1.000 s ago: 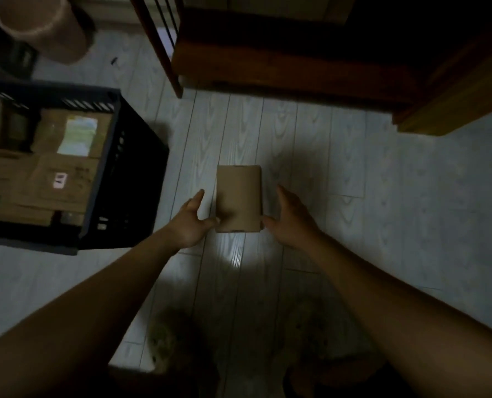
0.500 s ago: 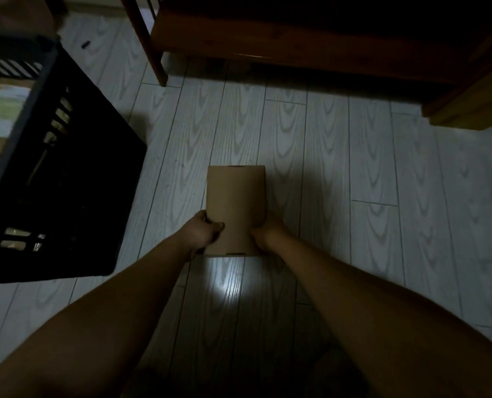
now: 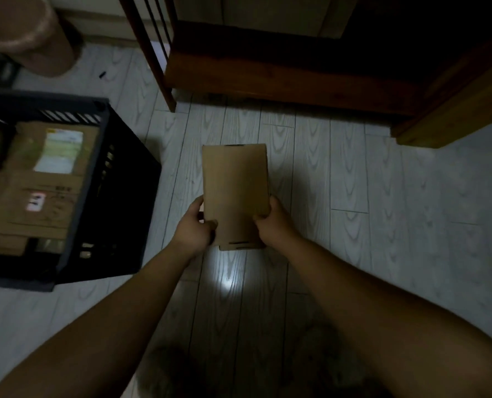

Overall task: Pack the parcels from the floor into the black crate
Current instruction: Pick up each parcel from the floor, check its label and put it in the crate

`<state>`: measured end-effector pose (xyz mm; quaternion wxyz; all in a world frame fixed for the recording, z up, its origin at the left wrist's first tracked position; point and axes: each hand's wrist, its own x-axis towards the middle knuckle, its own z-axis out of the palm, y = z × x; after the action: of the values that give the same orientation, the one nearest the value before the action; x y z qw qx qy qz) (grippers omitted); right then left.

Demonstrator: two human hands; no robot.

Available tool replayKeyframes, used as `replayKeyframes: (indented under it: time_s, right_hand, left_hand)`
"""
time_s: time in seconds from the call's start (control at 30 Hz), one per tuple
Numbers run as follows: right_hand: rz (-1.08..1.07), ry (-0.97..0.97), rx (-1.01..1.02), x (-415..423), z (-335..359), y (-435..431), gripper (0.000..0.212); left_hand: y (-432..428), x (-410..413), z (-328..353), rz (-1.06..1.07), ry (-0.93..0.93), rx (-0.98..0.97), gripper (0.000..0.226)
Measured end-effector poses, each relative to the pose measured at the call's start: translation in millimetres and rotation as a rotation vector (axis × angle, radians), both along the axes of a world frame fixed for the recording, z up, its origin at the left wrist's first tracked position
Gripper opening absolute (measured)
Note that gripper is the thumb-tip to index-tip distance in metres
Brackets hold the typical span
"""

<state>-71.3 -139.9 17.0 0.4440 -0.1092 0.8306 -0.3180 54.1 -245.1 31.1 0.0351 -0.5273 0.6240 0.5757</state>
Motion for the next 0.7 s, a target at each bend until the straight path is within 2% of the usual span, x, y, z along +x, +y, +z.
replayKeyframes:
  time_s: [0.17, 0.43, 0.57, 0.7]
  right_hand:
    - [0.024, -0.007, -0.084, 6.6, 169.9, -1.9, 0.049]
    - [0.013, 0.062, -0.182, 49.0, 448.0, 10.7, 0.047]
    - [-0.027, 0.136, -0.275, 72.2, 546.8, 28.1, 0.049]
    - [-0.054, 0.202, -0.401, 90.4, 608.9, 51.0, 0.054]
  left_hand:
    - [-5.5, 14.0, 165.5, 0.042, 0.081, -0.031, 0.060]
    - [-10.3, 59.9, 428.7, -0.057, 0.184, -0.104, 0.061]
    - [-4.4, 77.3, 525.3, -0.072, 0.254, -0.151, 0.061]
    - [10.7, 92.7, 588.6, -0.105, 0.337, -0.206, 0.064]
